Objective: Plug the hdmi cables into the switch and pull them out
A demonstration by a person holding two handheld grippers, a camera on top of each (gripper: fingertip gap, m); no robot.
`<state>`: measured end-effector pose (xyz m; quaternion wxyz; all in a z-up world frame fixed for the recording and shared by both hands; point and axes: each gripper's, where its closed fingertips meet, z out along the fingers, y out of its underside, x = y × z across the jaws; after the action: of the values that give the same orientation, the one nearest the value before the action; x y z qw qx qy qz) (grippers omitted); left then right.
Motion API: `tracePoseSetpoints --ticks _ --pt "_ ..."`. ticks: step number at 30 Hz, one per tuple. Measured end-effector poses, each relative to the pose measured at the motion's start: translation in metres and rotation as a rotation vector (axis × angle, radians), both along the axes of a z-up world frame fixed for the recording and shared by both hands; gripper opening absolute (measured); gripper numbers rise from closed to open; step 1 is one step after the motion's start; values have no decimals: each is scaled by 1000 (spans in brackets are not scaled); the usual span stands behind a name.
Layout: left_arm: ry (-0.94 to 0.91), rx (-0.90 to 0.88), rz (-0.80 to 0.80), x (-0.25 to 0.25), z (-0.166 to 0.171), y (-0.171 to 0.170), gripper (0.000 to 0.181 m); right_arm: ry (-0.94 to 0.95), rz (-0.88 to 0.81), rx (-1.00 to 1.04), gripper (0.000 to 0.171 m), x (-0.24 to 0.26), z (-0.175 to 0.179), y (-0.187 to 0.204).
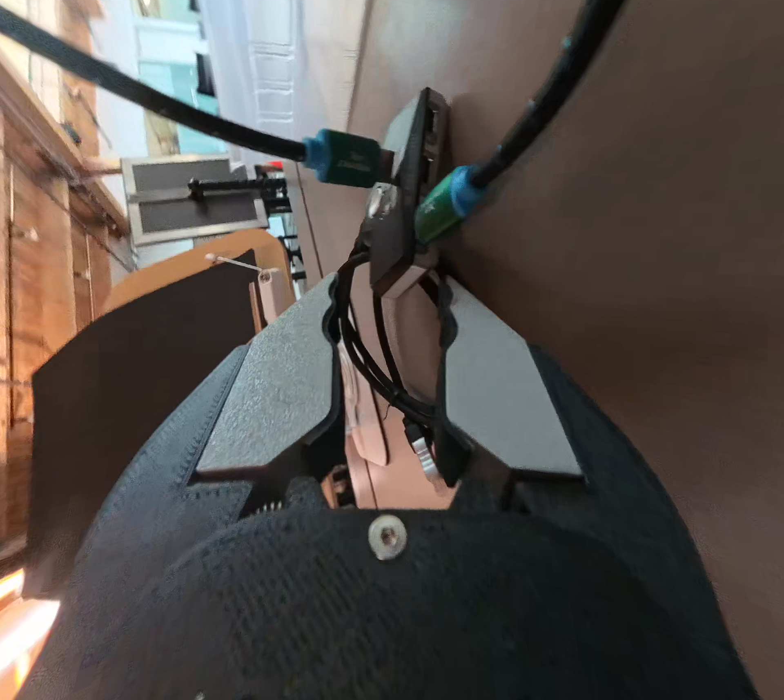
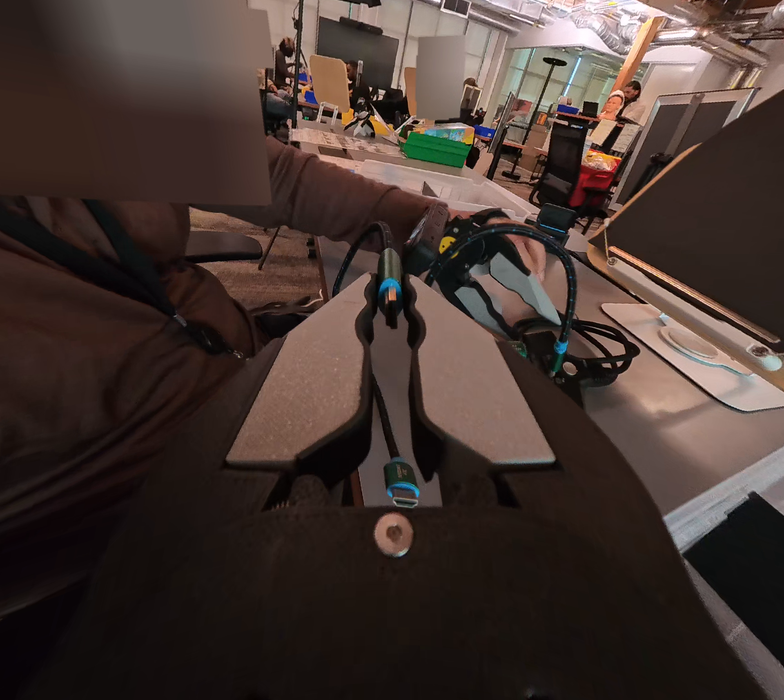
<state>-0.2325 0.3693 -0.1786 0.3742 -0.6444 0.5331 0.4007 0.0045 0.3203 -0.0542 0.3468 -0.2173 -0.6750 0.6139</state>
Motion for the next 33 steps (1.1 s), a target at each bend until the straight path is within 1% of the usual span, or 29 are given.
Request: tracePoseSetpoints --ticks 2,4,6,8,9,11,13,15,18,21,24,26,29,31,33 --pt "58 -38 -34 -2 -3 0 45 -1 6 -15 8 2 -1 5" --pt "77 -66 -63 -2 -6 3 44 -2 17 -39 8 1 -1 9" --pt "121 -81 -77 -3 -14 12 38 -30 -2 -60 8 -7 -4 16" --pt "162 -43 -71 -4 -16 23 27 -72 -53 -73 8 -17 -7 26" --pt "151 -16 -48 -3 -14 26 26 -90 -86 -78 8 -21 -8 31" --pt "50 47 -2 3 -7 24 23 -117 -153 -76 8 -27 -7 40" --pt "-114 119 53 5 7 14 21 -139 -231 -47 8 -30 -5 48" --pt "-292 134 115 3 17 -1 20 -167 -290 -3 8 -33 -1 52" --pt "-453 191 189 -10 41 -24 19 -193 -365 128 8 -36 6 56" --pt "-636 251 209 -16 58 -46 19 -253 -414 228 8 -52 10 58" --pt "-767 297 161 -13 64 -65 19 -379 -434 353 8 -89 -8 53" --pt "-804 312 139 -9 65 -74 19 -430 -433 404 8 -120 -22 46" --pt "-818 331 115 -6 67 -83 19 -499 -411 438 11 -165 -49 38" --pt "-795 325 134 -12 60 -85 19 -549 -407 451 13 -189 -72 36" --pt "-763 313 165 -20 52 -86 20 -599 -438 449 18 -208 -94 40"
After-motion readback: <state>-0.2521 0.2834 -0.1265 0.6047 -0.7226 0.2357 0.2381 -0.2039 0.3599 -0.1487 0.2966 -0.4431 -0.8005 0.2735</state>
